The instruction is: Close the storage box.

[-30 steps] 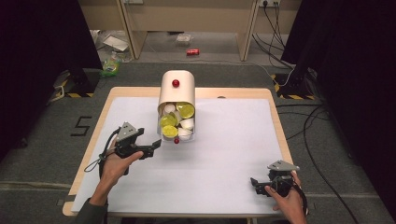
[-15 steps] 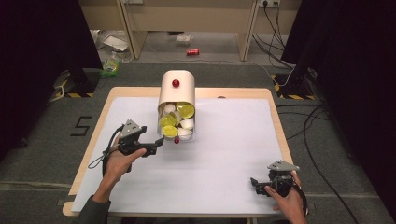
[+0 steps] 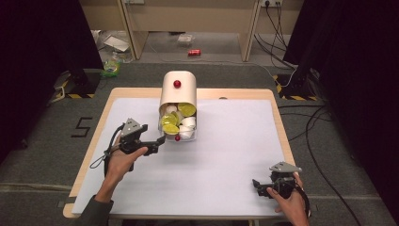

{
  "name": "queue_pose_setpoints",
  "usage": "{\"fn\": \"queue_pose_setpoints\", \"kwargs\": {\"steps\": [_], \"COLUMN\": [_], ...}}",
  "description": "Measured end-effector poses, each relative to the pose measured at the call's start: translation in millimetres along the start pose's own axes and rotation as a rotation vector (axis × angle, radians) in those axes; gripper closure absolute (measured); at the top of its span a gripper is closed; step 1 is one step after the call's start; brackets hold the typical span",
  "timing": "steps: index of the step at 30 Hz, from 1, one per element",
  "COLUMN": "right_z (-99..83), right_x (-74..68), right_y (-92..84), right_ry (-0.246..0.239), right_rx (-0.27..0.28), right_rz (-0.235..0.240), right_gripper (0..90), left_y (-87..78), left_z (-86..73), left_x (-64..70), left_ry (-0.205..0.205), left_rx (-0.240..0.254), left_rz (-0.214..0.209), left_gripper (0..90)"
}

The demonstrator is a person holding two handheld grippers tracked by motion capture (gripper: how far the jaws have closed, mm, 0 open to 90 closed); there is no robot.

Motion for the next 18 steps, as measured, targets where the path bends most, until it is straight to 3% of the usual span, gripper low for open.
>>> {"fn": "queue_pose_setpoints", "kwargs": {"steps": [7, 18], "right_z": [0.0, 0.0], "right_x": [0.0, 0.1], "right_y": [0.1, 0.0], "right_ry": [0.001, 0.000], "right_rx": [0.000, 0.000], "right_rz": [0.000, 0.000], "right_gripper": [0.3, 0.3], "left_y": [4.7, 17.9], "left_z": [1.7, 9.1], "left_x": [-1.7, 0.3], "left_ry": [-0.004, 0.025], "left_rx": [-0.005, -0.025], "left_rz": [0.011, 0.016], "left_gripper": [12.6, 12.6]}}
Point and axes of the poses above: each handheld gripper's, and its own axes: y roughly forward along the jaws, z roughly out of its top, x roughly to its right, the point moved 3 cm from there along y, roughly forward along the jaws, and after that the axes turned 14 degrees about x, right-handed, at the moved point
